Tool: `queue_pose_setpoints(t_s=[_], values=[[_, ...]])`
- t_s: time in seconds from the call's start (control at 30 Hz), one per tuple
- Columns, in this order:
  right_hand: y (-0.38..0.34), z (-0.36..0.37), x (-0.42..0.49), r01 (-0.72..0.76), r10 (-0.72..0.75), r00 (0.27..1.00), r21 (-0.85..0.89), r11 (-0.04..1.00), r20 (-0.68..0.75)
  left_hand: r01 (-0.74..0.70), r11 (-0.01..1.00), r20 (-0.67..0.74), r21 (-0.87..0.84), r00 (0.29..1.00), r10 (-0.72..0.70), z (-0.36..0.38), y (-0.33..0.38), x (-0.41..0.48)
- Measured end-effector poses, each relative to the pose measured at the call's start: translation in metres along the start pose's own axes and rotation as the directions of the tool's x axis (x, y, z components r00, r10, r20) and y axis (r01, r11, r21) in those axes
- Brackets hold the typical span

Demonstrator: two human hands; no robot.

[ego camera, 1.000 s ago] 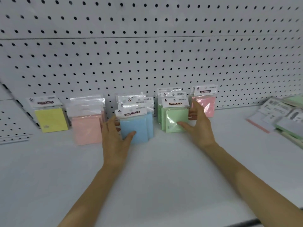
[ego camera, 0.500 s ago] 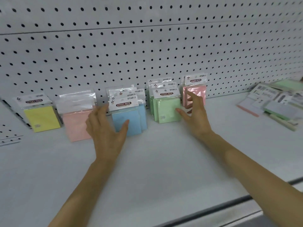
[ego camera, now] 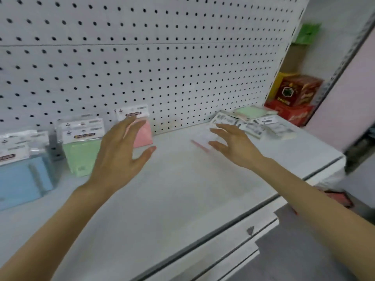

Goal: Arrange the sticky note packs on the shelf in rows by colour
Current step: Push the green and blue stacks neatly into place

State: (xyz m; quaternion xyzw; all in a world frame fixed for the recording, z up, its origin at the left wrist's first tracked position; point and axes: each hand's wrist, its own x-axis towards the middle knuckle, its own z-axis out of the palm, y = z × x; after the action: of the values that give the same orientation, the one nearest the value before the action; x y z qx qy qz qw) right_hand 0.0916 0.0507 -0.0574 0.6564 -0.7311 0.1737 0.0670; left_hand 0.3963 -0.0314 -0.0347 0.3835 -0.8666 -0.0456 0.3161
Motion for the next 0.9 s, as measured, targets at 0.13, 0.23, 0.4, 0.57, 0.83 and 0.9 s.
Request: queue_pose_setpoints(t_s=[0.13, 0.23, 0.4, 0.57, 0.83, 0.9], values=[[0.093, -0.025, -0.025, -0.062, 0.068, 0.988, -0.047, 0.997, 0.137, -0.077, 0.995, 0.149, 0.056, 0.987, 0.068, 0.063, 0.064, 0.026], [0.154, -0.038, -0.045, -0.078, 0.087, 0.980, -0.056, 0.995, 0.178, -0.116, 0.991, 0.226, 0.067, 0.969, 0.098, 0.103, 0.103, 0.045], [0.227, -0.045, -0.063, -0.165, 0.160, 0.955, 0.000, 0.986, 0.248, -0.047, 0.998, 0.313, 0.044, 0.949, 0.031, 0.147, 0.153, 0.061], [0.261, -0.043, -0.057, -0.207, 0.174, 0.956, 0.126, 0.970, 0.235, 0.054, 0.998, 0.369, 0.015, 0.928, -0.056, 0.169, 0.175, 0.072], [0.280, -0.023, -0.044, -0.264, 0.192, 0.911, 0.157, 0.952, 0.366, 0.112, 0.993, 0.489, 0.029, 0.865, -0.112, 0.185, 0.181, 0.052], [0.279, -0.023, -0.051, -0.228, 0.165, 0.914, 0.133, 0.964, 0.371, 0.093, 0.996, 0.481, 0.006, 0.872, -0.085, 0.180, 0.186, 0.034]])
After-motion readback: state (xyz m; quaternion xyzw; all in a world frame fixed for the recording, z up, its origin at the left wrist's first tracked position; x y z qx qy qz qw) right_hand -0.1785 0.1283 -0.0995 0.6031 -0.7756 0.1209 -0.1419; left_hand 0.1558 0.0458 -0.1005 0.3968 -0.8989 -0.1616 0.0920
